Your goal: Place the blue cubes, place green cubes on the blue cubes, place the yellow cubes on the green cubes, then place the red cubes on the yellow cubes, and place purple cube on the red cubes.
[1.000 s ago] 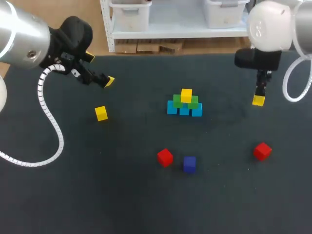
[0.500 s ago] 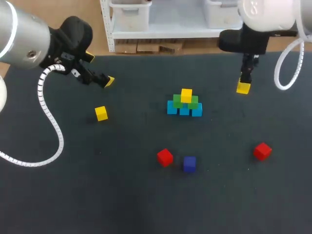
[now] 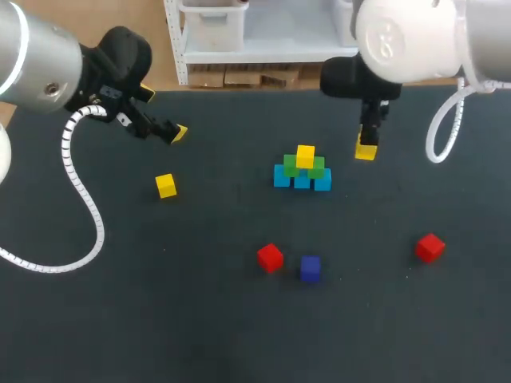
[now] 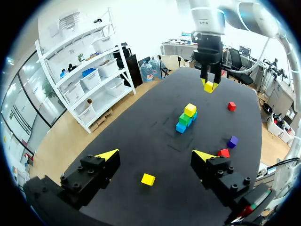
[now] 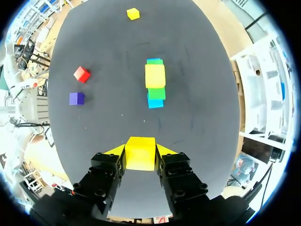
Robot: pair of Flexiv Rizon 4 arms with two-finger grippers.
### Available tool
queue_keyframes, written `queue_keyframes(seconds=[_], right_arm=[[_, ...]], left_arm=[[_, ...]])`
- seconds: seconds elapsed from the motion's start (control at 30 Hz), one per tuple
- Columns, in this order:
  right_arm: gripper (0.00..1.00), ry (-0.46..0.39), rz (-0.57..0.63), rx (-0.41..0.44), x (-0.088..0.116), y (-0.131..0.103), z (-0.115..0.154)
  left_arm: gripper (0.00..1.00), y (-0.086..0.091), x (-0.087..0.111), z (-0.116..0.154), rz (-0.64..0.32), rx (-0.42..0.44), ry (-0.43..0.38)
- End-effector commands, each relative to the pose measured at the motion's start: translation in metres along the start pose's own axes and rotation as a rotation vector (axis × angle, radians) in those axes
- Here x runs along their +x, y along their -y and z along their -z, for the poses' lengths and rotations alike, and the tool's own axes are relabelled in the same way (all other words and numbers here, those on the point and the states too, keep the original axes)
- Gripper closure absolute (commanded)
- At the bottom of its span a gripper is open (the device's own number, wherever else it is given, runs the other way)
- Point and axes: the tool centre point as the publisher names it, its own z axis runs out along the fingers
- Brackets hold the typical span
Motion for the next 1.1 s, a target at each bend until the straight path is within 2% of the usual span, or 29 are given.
queue_keyframes(seconds=[0.03,0.63,1.1], right_arm=[[1.00,-0.008,0.012,0.011,-0.013,0.002,-0.003],[1.00,-0.010,0.112,0.016,-0.048,0.014,-0.020],[1.00,-0.025,0.132,0.009,-0.053,0.021,-0.035]], left_arm=[[0.00,-0.001,0.001,0.001,-0.002,0.004,0.005],[0.00,-0.001,0.001,0.001,-0.002,0.004,0.005],[0.00,-0.001,0.001,0.001,-0.002,0.004,0.005]])
